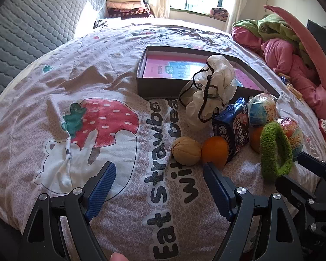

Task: Organize objects
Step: 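Grasp the walnut with the left gripper while the right gripper grasps the green fuzzy ring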

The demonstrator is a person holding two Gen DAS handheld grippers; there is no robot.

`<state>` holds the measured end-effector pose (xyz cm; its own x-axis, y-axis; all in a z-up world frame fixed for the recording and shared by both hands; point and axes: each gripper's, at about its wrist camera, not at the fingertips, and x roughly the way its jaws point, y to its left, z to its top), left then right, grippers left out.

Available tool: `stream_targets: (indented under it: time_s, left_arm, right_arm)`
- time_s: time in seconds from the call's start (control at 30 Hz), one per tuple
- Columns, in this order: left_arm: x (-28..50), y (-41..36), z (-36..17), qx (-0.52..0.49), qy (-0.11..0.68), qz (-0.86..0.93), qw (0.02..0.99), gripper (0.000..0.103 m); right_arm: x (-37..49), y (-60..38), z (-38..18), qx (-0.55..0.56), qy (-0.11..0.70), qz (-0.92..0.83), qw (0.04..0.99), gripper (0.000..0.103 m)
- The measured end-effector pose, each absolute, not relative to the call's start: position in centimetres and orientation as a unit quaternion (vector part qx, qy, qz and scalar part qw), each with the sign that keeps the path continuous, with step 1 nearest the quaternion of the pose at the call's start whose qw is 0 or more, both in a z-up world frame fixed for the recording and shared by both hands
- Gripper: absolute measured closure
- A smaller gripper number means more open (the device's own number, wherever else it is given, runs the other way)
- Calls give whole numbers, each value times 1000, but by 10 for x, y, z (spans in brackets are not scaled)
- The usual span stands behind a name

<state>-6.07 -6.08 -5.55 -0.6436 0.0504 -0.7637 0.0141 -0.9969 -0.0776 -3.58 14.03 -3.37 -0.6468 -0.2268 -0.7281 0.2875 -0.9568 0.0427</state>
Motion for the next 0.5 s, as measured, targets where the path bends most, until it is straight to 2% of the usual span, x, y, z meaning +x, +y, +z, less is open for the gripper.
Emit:
stream_targets:
  time_s: [0.23, 0.3, 0.5]
  left_arm:
    - [-73, -59, -61, -426, -25, 904, 23, 20]
    - [-76, -60, -61, -426, -26, 904, 28, 22]
    - [-85, -61, -61, -427, -24, 903, 48, 31]
  right_arm:
    - [-43, 123, -42, 401, 63, -902, 149, 34]
    - [-46, 118, -46, 403, 71, -900, 149, 41]
    - [-50, 111, -52, 401, 91, -899, 149, 48]
